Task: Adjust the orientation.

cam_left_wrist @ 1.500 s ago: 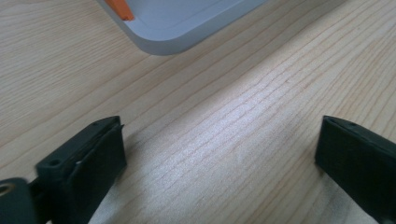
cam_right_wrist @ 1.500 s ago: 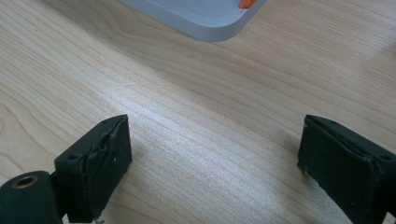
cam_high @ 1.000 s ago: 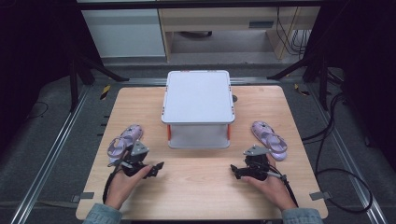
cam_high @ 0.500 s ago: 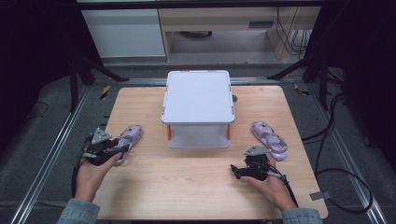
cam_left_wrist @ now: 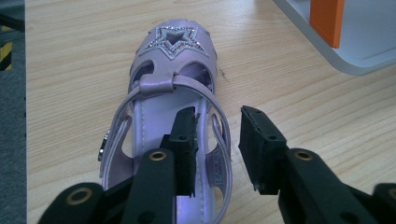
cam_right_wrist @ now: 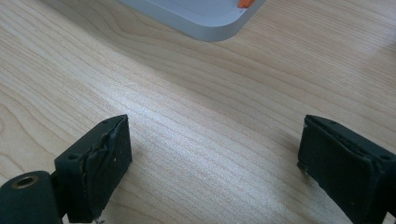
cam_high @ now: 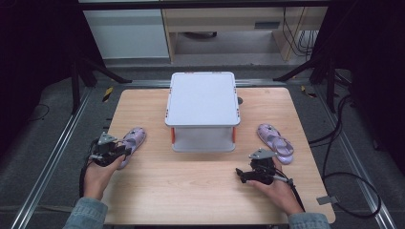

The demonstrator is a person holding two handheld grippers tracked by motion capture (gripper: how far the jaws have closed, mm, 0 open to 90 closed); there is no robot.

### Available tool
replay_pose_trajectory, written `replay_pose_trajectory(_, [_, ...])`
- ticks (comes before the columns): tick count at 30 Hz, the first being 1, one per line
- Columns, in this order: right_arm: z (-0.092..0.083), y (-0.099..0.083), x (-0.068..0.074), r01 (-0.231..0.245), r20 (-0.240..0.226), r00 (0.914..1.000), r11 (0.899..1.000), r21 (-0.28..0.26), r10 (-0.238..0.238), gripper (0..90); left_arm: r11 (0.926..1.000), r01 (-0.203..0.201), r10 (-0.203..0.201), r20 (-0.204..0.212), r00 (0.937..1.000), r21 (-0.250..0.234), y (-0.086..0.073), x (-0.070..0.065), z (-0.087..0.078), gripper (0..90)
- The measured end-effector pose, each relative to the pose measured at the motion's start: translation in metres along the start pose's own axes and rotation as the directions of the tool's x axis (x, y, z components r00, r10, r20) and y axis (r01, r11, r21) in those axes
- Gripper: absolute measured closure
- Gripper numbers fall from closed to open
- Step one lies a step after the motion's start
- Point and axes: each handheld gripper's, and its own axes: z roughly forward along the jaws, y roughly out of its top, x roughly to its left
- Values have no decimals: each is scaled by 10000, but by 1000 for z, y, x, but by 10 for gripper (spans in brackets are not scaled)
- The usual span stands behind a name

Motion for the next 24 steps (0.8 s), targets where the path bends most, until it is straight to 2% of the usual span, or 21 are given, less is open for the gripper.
replay_pose_trajectory(1, [0,0,0,3,0,10000,10000,-1,-3,98,10000,-5,4,53,10000,68,0,2,3,737])
replay_pose_trajectory(2, [0,0,0,5,-2,10000,10000,2,-5,99,9998,179,-178,254,9995,-24,-1,4,4,766])
replay_pose_trajectory(4, [0,0,0,7,-2,10000,10000,1,-7,98,9996,240,-236,331,9992,-145,0,4,4,819])
replay_pose_trajectory(6, [0,0,0,0,-1,10000,10000,1,0,99,9995,219,-214,230,9995,-232,1,1,-1,837])
replay_pose_trajectory(10, [0,0,0,-1,-2,10000,10000,0,1,99,9985,237,-213,480,9986,-494,1,-9,-11,843])
replay_pose_trajectory(12, [0,0,0,0,-2,10000,10000,1,0,99,9982,86,-44,707,9975,-597,1,-21,-18,844])
replay_pose_trajectory(13, [0,0,0,1,-2,10000,10000,1,-1,99,9973,-220,284,922,9953,-705,2,-36,-23,845])
replay_pose_trajectory(14, [0,0,0,1,-2,10000,10000,1,-1,99,9973,-220,284,922,9953,-705,2,-36,-23,845])
replay_pose_trajectory(15, [0,0,0,-1,-1,10000,10000,1,1,99,9948,-566,656,1062,9922,-852,3,-53,-27,845])
replay_pose_trajectory(16, [0,0,0,-1,-1,10000,10000,1,1,99,9948,-566,656,1062,9922,-852,3,-53,-27,846])
replay_pose_trajectory(17, [0,0,0,1,-1,10000,10000,1,-1,98,9917,-822,955,1385,9858,-985,3,-69,-31,845])
replay_pose_trajectory(18, [0,0,0,1,-1,10000,10000,2,-1,99,9917,-822,955,1385,9858,-985,3,-69,-31,846])
replay_pose_trajectory(19, [0,0,0,-1,0,10000,10000,2,1,98,9890,-995,1168,1642,9795,-1097,3,-84,-33,846])
replay_pose_trajectory(20, [0,0,0,2,0,10000,10000,2,-2,99,9878,-1112,1291,1736,9763,-1092,3,-91,-34,845])
replay_pose_trajectory(23, [0,0,0,1,-2,10000,10000,1,-1,98,9849,-1320,1521,1963,9687,-1118,2,-108,-33,844])
replay_pose_trajectory(24, [0,0,0,-2,0,10000,10000,1,2,98,9849,-1320,1521,1963,9687,-1118,2,-108,-33,845])
